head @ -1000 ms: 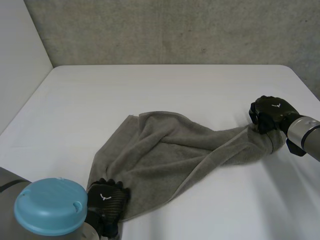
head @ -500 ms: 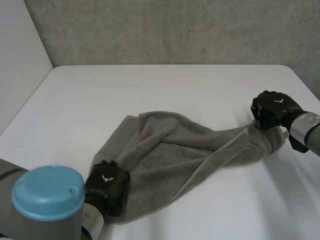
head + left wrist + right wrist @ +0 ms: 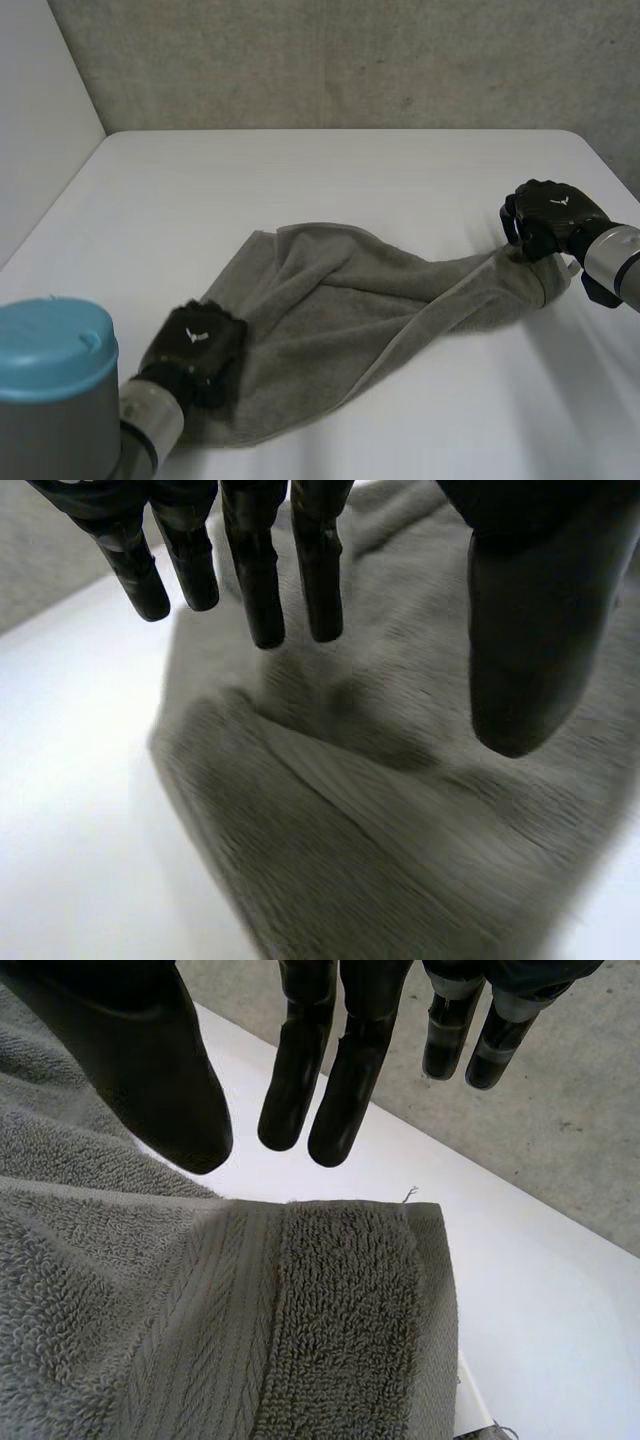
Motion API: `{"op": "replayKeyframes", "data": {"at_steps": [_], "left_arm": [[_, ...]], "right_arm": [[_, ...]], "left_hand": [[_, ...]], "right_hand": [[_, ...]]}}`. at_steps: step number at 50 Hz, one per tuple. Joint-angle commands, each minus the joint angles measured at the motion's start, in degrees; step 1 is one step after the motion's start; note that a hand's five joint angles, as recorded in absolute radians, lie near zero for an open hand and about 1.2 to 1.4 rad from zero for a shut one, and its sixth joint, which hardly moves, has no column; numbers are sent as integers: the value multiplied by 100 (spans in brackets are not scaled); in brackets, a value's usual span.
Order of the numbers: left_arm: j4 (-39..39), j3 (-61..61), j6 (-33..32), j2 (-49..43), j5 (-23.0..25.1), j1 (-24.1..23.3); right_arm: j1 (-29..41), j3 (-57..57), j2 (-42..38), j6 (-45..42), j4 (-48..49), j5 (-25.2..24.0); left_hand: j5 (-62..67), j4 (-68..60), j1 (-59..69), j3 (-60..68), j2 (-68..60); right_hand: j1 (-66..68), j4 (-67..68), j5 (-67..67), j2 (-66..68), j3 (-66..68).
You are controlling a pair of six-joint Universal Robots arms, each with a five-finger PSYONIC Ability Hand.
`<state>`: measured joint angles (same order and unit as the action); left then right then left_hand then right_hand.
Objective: Fold the towel.
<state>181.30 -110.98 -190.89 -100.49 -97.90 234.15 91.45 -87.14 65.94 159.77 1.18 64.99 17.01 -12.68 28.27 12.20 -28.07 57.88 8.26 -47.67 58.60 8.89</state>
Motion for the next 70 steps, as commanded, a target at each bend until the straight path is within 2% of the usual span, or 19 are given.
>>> {"op": "replayKeyframes", "data": {"at_steps": [1, 13, 20, 35, 41, 42, 43, 45, 46, 47, 64, 70], "left_arm": [[-271, -300, -10, 284, -10, -317], [-183, -477, -115, 241, -19, -475], [203, -486, -124, -40, -63, -651], [388, -477, -133, -436, -71, -651], [511, -477, -133, -524, -159, -616], [546, -468, -124, -550, -177, -607], [546, -468, -124, -550, -177, -607], [643, -459, -124, -568, -177, -598], [643, -459, -124, -568, -177, -598], [687, -442, -124, -568, -177, -572], [705, -231, -107, -375, -133, -449], [705, -82, -115, -85, -124, -238]], "right_arm": [[-5, 4, -2, 2, 5, 14], [13, -49, -11, 2, 31, 22], [4, -66, -11, -7, 40, 22], [4, -84, -11, -34, 49, 14], [4, -84, -20, -34, 49, 14], [4, -84, -20, -34, 49, 14], [13, -84, -20, -34, 49, 14], [13, -84, -20, -34, 49, 14], [13, -84, -20, -34, 49, 14], [4, -84, -20, -34, 49, 14], [4, -84, 15, -34, 31, 5], [4, -67, 200, -51, -48, -21]], "left_hand": [[-283, 268, -409, -220, 388], [-654, 268, -780, -220, 759], [-620, 268, -746, -220, 725], [-65, 268, -191, -220, 170], [1382, 268, 1256, -220, -1276], [2131, 268, 2005, -220, -2026], [2139, 268, 2013, -220, -2033], [4097, 268, 3971, -220, -3991], [4107, 268, 3981, -220, -4001], [5287, 268, 5161, -220, -5181], [5299, 268, 5173, -220, -5193], [5299, 268, 5173, -220, -5193]], "right_hand": [[-289, 174, 268, -360, 111], [-406, 174, 385, -478, 111], [-406, 174, 385, -478, 111], [-406, 174, 385, -478, 111], [-406, 174, 385, -478, 111], [-406, 174, 385, -478, 111], [-406, 174, 385, -478, 111], [-406, 174, 385, -478, 111], [-406, 174, 385, -478, 111], [-406, 174, 385, -478, 111], [-406, 174, 385, -478, 111], [-810, 174, 789, -881, 111]]}}
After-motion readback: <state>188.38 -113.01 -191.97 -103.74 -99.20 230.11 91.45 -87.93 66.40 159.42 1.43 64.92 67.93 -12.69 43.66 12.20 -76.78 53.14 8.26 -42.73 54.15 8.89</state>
